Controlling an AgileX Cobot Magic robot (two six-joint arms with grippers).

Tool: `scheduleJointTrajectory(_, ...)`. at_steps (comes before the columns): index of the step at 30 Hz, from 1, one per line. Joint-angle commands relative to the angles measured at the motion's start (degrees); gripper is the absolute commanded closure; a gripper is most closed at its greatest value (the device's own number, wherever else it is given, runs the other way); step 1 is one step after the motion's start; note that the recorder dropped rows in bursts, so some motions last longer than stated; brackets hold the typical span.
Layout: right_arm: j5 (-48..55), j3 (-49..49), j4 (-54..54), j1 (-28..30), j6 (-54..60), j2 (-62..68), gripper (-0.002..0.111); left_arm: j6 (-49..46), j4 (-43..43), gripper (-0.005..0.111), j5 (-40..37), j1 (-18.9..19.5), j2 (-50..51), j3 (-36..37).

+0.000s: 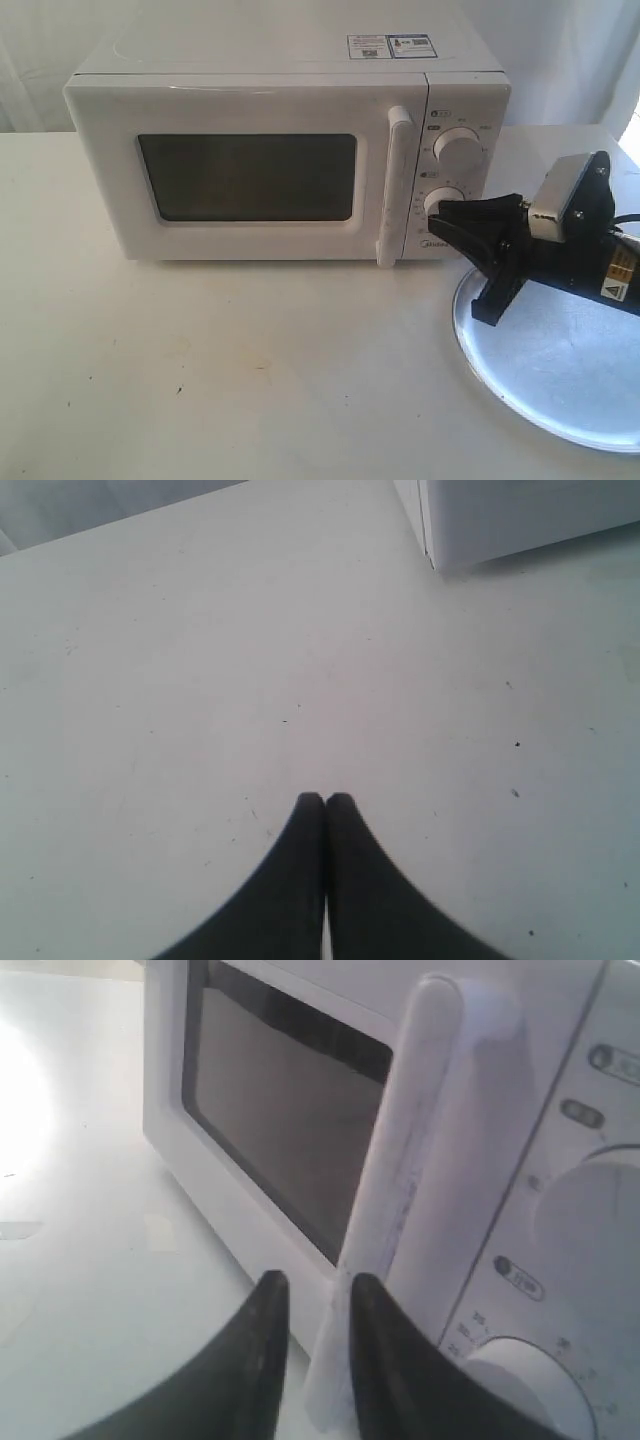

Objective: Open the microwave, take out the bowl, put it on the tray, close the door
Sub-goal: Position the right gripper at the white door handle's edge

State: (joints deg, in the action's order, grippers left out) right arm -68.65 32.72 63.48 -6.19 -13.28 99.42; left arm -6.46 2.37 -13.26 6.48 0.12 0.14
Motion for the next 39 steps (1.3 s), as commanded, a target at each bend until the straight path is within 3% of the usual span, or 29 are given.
scheduleJointTrajectory(1, 2.07, 0.88, -1.19, -1.93, 2.72, 0.11, 0.067, 0.18, -0.46, 0.107, -0.09, -0.30, -0.12, -0.14)
scheduleJointTrajectory(7, 5.87, 1.01, -11.85, -4.07, 3.01, 0.11, 0.041, 0.18, -0.46, 0.107, -0.09, -0.30, -0.12, -0.14)
scheduleJointTrajectory(19, 15.70, 7.51, -10.70, -9.82, 2.34, 0.28, 0.048, 0.18, -0.46, 0.107, -0.09, -0.30, -0.12, -0.14)
scheduleJointTrajectory(27, 15.94, 11.73, -9.51, -10.46, 2.19, 7.67, 0.048, 0.18, -0.46, 0.107, -0.09, -0.30, -0.12, -0.14)
scheduleJointTrajectory(33, 13.26, 14.04, -6.70, -10.46, 4.04, 12.48, 0.058, 0.18, -0.46, 0.107, -0.09, -0.30, -0.12, -0.14)
scheduleJointTrajectory(39, -1.15, 14.18, -0.33, -10.35, 2.52, 12.36, 0.062, 0.18, -0.46, 0.107, -0.09, -0.30, -0.12, -0.14)
